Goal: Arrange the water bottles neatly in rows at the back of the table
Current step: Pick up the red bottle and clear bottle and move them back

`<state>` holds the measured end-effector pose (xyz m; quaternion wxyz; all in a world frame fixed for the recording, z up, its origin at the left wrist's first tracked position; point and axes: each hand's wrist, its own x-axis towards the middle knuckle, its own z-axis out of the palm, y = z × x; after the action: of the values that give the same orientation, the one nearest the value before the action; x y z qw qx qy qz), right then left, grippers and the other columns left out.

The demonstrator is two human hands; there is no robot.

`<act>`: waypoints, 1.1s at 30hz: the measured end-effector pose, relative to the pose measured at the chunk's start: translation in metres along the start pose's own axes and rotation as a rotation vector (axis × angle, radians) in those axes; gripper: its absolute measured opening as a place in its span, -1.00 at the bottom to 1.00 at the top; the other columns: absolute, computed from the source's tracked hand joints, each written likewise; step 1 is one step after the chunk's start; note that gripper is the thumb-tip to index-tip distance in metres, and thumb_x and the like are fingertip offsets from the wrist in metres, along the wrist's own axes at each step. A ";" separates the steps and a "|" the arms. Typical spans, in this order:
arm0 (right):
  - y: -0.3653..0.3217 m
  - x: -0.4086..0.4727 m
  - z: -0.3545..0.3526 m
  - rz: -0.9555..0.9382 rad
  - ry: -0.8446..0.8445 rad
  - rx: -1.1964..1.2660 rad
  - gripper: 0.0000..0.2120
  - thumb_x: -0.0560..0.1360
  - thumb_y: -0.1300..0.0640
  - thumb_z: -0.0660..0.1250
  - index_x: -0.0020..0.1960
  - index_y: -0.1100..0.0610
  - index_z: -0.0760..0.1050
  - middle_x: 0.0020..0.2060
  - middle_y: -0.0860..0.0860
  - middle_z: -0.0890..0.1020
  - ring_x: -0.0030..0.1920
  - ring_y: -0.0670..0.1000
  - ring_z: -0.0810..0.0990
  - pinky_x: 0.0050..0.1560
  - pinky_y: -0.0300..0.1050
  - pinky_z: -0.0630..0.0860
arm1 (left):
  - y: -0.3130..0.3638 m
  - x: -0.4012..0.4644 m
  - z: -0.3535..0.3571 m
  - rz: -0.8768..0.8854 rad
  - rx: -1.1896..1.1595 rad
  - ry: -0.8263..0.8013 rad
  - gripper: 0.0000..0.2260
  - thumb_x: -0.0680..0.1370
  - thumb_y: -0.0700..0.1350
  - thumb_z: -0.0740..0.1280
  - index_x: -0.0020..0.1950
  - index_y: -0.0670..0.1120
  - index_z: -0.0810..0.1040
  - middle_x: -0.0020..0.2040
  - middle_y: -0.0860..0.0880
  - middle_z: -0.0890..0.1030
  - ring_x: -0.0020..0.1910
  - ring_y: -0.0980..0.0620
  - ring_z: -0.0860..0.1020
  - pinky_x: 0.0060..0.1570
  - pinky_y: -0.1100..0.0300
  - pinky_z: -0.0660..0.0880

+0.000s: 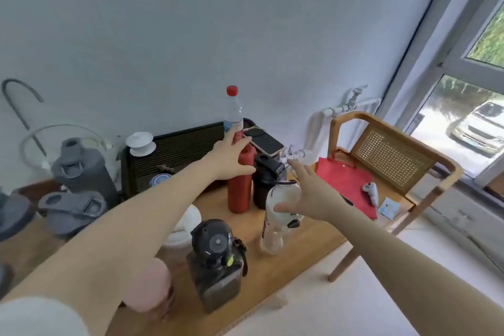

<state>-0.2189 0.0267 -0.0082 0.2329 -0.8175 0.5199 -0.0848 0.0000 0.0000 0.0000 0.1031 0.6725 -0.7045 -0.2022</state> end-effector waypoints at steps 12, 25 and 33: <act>0.016 0.009 0.028 0.081 0.000 0.241 -0.20 0.23 -0.10 0.48 0.36 -0.05 0.16 -0.04 0.01 0.50 -0.21 -0.02 0.49 -0.29 -0.18 0.42 | 0.000 0.026 0.022 -0.078 0.056 0.086 -0.37 0.28 0.08 0.47 0.27 0.04 0.30 0.13 -0.11 0.42 0.05 -0.14 0.47 0.01 0.02 0.46; -0.058 0.004 -0.079 -0.198 0.361 0.472 -0.54 0.32 0.07 0.45 0.11 -0.07 0.29 -0.14 -0.21 0.50 -0.15 -0.09 0.56 0.01 0.13 0.58 | 0.033 -0.064 -0.086 0.058 -0.285 0.706 -0.48 0.23 0.00 0.53 0.13 0.04 0.42 0.00 0.12 0.56 -0.02 0.08 0.52 0.01 0.18 0.43; -0.154 0.000 -0.102 -0.409 0.307 0.677 -0.60 0.34 0.14 0.44 0.06 -0.09 0.34 -0.18 -0.23 0.49 -0.50 -0.18 0.57 -0.45 -0.36 0.51 | 0.017 -0.145 -0.152 0.056 -0.309 1.001 -0.42 0.20 0.05 0.50 0.16 0.09 0.38 -0.09 0.26 0.54 -0.10 0.20 0.55 -0.03 0.37 0.45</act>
<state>-0.1335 0.0509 0.1534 0.3864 -0.7590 0.3183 -0.4163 0.0593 0.1218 0.1619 0.5305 0.6445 -0.5487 0.0451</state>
